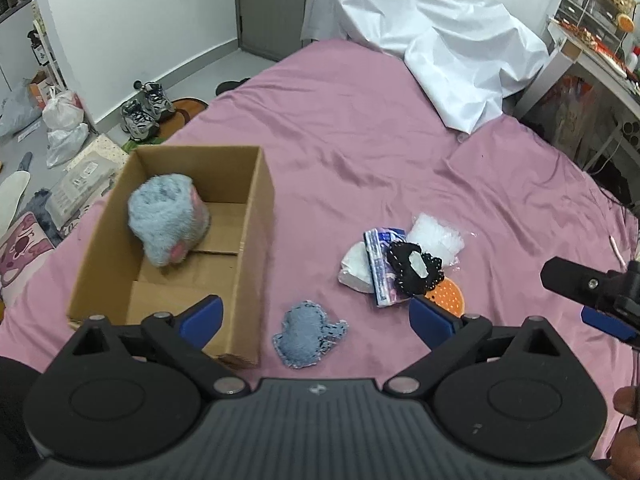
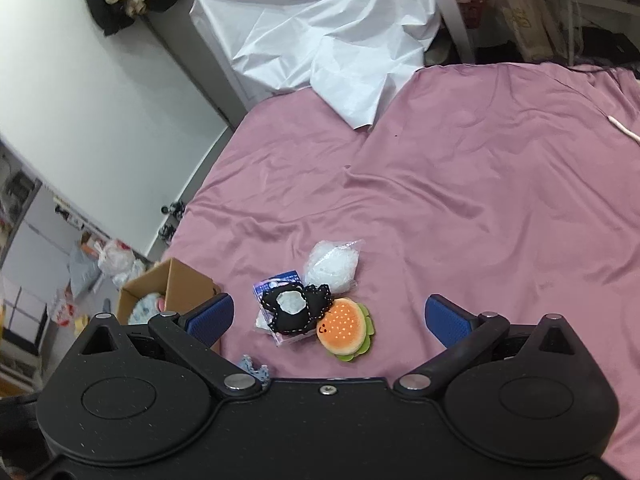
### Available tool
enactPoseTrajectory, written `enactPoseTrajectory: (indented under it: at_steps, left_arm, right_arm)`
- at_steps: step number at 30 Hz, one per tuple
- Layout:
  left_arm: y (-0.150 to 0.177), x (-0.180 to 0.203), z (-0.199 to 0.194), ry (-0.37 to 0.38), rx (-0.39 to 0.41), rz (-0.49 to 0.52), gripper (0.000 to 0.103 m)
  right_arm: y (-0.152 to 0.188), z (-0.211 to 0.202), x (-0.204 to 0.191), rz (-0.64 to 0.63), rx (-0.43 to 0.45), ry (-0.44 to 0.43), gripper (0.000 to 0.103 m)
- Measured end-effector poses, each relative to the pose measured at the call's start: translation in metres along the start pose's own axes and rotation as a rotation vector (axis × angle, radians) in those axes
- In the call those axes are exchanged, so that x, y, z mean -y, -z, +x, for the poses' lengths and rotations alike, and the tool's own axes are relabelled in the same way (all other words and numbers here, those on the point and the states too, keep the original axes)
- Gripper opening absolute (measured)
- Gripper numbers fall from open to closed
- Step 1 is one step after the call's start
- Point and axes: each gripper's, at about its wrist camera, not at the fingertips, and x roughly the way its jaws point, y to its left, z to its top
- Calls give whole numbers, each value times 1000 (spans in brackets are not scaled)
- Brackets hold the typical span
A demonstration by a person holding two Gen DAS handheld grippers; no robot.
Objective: Organize soft objects
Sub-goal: 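Move the left gripper to the blue denim plush and close on it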
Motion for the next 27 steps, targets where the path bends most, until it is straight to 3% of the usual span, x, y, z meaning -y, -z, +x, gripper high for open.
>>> enactPoseTrajectory:
  at_steps: [10,23,27]
  left_arm:
    - [3,16,38,-6,-61,15,81]
    - [11,11,79,-28,-141,-41,46]
    - [14,12,90,-37,-149,-44,42]
  right_arm:
    - [-11,12,2,-148,-51,-25,103]
    - [-14,38,15,-106,-121,3,103]
    - [-13,43,12,-124,-139,1,103]
